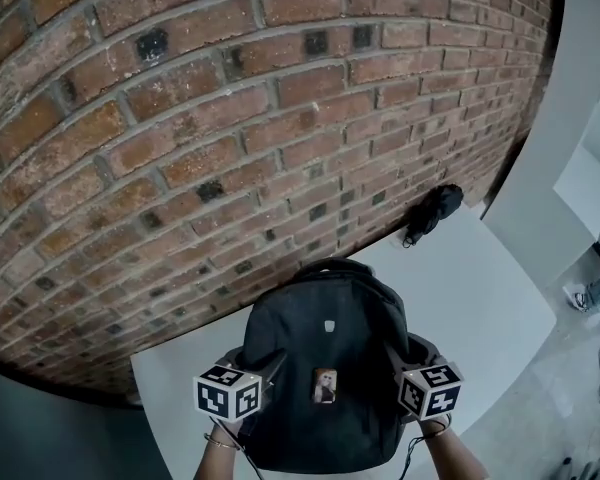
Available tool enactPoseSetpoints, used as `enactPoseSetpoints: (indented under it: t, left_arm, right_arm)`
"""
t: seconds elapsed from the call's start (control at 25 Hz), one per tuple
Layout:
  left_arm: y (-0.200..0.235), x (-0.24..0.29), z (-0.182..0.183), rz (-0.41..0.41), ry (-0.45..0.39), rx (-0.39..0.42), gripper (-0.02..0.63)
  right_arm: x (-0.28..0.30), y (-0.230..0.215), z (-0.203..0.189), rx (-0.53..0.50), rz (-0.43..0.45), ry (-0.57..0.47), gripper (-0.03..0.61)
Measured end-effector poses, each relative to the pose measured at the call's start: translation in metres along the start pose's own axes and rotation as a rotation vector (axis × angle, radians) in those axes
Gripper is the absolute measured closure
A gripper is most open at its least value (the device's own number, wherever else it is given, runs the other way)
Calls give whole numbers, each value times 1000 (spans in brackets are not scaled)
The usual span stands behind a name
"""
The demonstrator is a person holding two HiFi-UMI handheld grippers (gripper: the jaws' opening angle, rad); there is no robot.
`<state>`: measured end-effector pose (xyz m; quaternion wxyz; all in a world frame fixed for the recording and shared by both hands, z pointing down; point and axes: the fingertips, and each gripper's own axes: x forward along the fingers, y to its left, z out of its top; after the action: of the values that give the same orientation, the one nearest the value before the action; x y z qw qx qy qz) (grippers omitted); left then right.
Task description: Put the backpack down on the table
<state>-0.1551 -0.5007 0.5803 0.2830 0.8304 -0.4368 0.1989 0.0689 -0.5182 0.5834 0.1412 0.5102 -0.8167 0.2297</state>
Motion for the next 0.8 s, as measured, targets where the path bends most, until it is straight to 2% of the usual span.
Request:
enactPoseSetpoints:
  t: [0.8]
  left_arm:
    - [29, 56, -30, 16, 146, -65, 436]
  right_arm:
    - [48, -30, -46, 70, -37, 151, 457]
